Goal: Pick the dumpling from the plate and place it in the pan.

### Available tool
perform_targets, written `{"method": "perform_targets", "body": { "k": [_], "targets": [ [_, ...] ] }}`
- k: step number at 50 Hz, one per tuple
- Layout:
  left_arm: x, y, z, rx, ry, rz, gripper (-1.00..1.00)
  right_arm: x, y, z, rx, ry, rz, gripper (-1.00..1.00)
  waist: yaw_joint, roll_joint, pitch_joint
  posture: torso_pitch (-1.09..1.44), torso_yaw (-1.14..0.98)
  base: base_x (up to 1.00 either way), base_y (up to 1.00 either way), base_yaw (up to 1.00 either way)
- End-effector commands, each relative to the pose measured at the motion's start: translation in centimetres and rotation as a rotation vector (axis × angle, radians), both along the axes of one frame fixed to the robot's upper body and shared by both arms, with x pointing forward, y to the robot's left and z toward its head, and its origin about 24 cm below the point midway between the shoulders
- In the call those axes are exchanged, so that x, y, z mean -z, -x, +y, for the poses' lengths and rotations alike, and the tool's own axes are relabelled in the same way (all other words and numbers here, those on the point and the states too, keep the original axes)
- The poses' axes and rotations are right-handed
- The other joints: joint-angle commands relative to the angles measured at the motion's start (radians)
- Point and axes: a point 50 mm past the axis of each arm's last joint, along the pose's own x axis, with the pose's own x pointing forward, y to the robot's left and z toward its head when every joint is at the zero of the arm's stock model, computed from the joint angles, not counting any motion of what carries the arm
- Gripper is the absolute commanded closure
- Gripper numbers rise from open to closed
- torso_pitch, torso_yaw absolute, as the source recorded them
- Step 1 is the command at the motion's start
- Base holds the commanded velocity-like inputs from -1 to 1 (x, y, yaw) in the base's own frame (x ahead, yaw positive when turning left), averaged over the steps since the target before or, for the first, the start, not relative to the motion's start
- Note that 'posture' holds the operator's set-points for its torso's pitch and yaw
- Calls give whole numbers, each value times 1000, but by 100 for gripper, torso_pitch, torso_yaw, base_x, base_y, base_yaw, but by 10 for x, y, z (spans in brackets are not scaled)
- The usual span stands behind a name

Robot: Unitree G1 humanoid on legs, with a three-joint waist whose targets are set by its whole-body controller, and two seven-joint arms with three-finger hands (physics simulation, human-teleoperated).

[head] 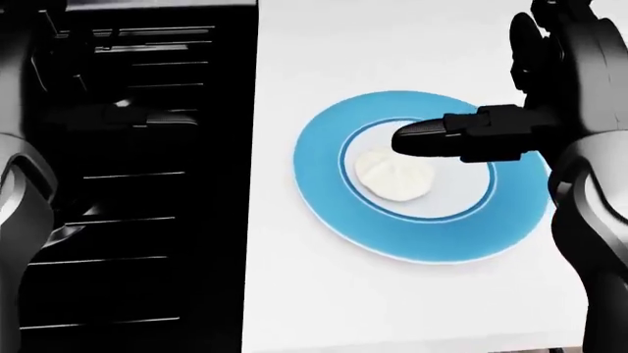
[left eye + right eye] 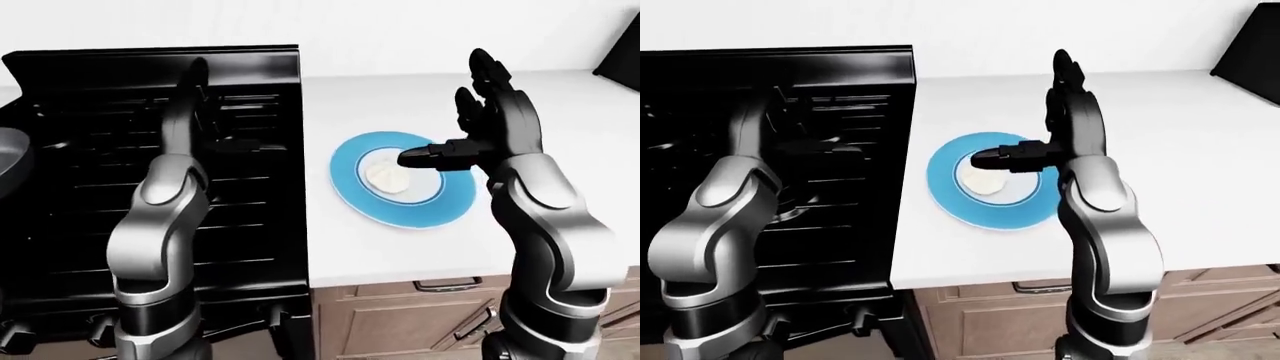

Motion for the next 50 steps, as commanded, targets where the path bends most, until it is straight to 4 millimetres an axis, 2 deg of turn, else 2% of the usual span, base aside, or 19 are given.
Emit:
{"method": "perform_targets", "body": {
  "k": [1,10,25,28,43,50],
  "targets": [
    [-19,5,0,-2,-3,-90,-100,-18,6,4,-8,23,-91,-100,1,-2,-24,0,0,0,0,0],
    [-21,6,1,-7,2,-95,-100,-22,7,9,-31,56,-75,-100,-1,0,-23,0,0,0,0,0],
    [-22,7,2,-5,7,-96,-100,-56,0,15,-89,186,-46,-100,-1,3,-22,0,0,0,0,0],
    [-21,6,2,-5,6,-96,-100,-54,-2,19,-107,212,-26,-80,-1,3,-22,0,0,0,0,0],
    [-22,7,3,-9,6,-97,-100,-33,-2,26,-136,252,25,-88,1,9,-28,0,0,0,0,0],
    [-23,7,3,-10,7,-98,-100,-20,-4,25,-135,270,48,-79,0,11,-30,0,0,0,0,0]
  ]
}}
